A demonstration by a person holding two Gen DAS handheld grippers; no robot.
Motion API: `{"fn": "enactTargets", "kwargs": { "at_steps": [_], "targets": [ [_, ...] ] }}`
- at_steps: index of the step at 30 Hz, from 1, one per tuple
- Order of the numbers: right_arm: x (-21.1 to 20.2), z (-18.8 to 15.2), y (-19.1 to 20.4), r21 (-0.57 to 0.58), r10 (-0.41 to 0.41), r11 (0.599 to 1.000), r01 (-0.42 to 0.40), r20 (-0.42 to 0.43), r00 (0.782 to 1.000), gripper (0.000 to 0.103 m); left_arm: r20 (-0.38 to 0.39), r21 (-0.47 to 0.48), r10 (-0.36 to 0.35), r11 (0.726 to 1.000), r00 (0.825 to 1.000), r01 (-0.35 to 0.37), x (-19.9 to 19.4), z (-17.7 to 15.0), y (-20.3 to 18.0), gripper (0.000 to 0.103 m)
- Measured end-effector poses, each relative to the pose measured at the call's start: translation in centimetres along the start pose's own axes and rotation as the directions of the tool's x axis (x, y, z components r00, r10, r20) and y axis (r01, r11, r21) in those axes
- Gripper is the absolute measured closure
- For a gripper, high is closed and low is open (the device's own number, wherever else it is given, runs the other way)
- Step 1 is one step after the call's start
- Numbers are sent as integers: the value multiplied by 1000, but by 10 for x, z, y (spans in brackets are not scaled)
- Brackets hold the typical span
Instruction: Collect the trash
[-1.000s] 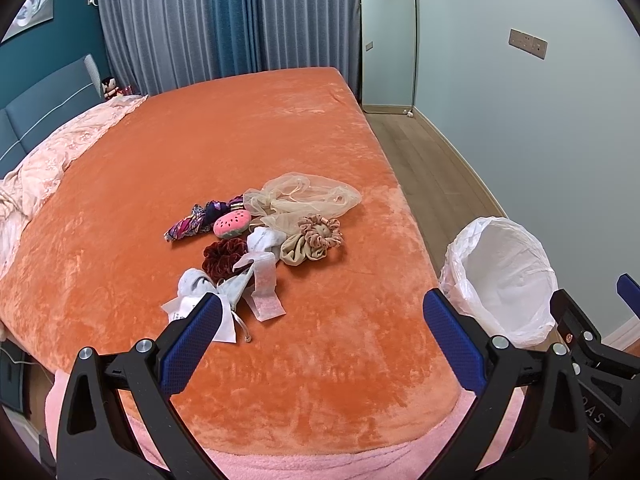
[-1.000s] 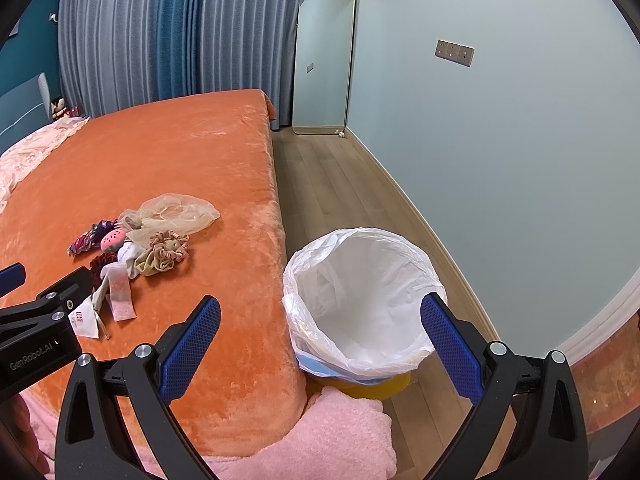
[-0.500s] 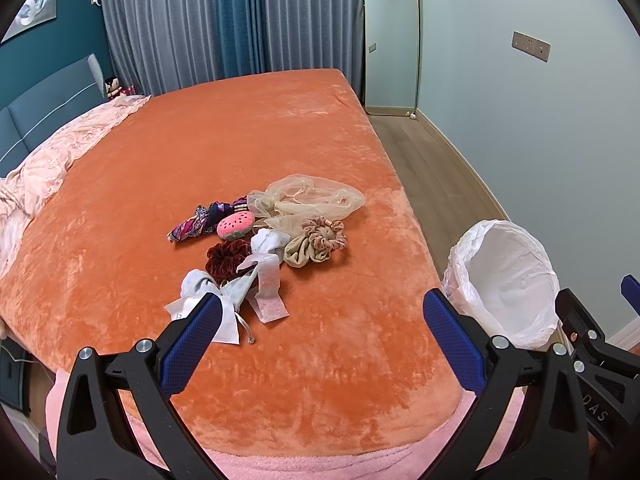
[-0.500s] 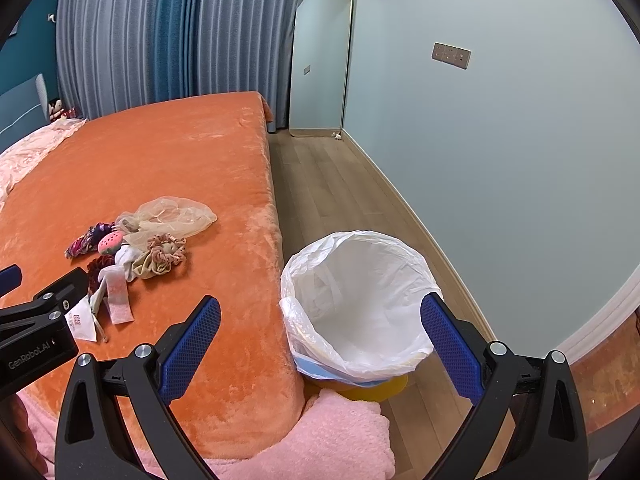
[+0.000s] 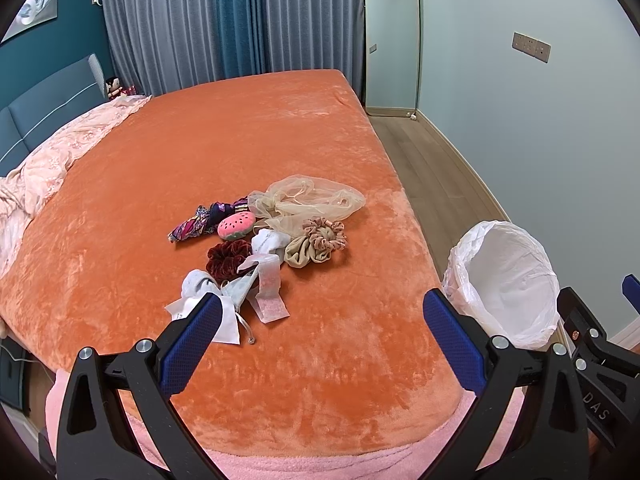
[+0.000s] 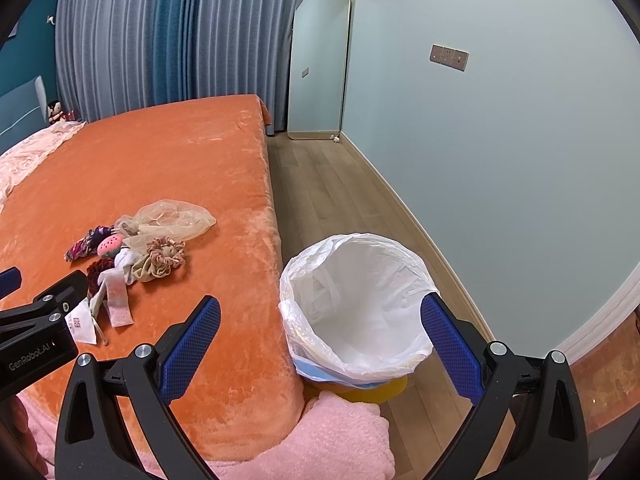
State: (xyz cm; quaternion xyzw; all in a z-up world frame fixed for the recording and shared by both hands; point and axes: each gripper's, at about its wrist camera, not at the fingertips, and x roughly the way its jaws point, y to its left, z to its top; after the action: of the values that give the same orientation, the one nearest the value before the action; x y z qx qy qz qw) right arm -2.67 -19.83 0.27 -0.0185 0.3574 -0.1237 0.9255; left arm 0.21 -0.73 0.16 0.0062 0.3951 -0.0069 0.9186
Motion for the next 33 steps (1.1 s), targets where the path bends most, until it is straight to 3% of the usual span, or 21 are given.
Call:
{"fn": "enactTargets", "kwargs": {
  "at_steps": [33],
  "targets": [
    [-3,1,2,5,-8,1000,7,8,1000,7,1,-3,-1,1000,1000,1,0,1,4,7]
  ]
}}
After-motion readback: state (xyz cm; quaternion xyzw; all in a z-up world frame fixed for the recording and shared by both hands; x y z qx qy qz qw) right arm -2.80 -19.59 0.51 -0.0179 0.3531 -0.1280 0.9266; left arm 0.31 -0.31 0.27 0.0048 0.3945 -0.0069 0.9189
